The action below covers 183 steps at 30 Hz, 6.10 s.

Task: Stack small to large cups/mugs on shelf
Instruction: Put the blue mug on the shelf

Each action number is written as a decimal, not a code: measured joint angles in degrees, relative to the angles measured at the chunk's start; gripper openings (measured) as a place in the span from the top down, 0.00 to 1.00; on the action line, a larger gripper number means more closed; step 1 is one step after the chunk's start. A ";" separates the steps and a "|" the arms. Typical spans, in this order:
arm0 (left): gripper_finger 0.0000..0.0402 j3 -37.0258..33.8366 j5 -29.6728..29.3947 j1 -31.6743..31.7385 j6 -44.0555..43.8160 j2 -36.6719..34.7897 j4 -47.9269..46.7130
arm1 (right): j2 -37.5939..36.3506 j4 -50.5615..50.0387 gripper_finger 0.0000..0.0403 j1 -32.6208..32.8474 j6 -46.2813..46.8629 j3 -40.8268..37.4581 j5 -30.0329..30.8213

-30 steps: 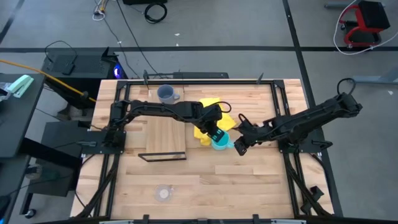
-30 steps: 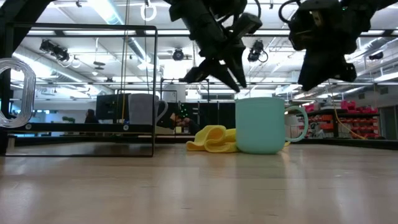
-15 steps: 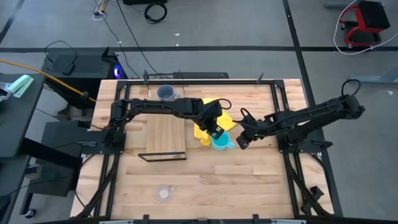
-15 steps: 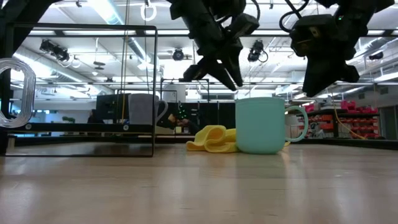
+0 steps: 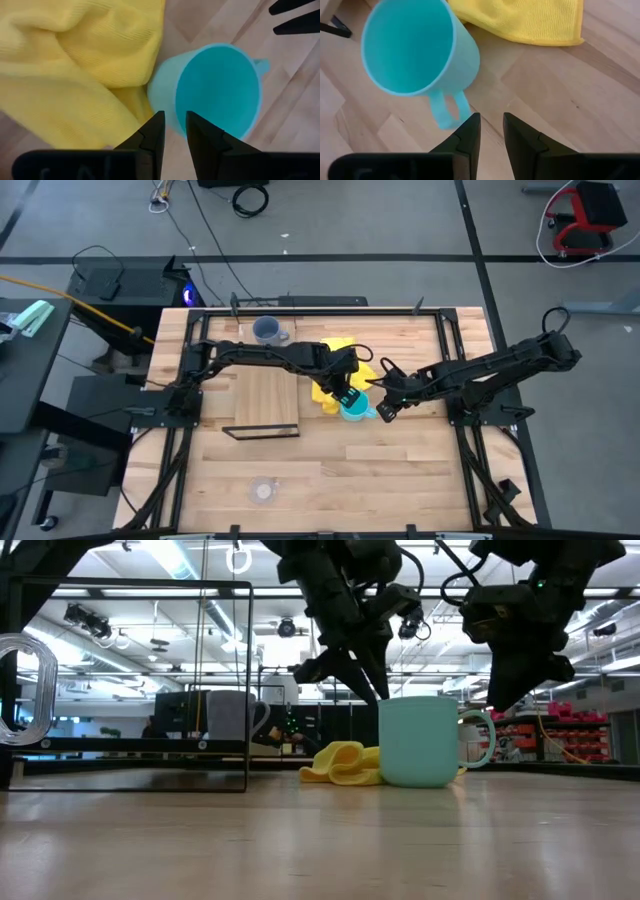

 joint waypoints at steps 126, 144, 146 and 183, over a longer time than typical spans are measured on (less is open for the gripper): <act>0.97 -37.91 -14.71 14.62 -18.50 -41.83 -18.53 | -13.64 -1.75 0.77 6.51 -0.20 2.89 10.51; 0.94 -40.96 -14.88 12.73 -20.01 -41.81 -14.55 | -13.64 -1.79 0.77 6.51 -0.22 2.89 10.95; 0.94 -40.96 -14.86 12.71 -20.01 -41.81 -14.55 | -13.64 -1.78 0.77 6.51 -0.41 2.89 10.95; 0.81 -41.00 -18.96 10.46 -21.00 -56.14 -13.26 | -4.06 22.19 0.77 -9.21 -14.17 2.86 1.39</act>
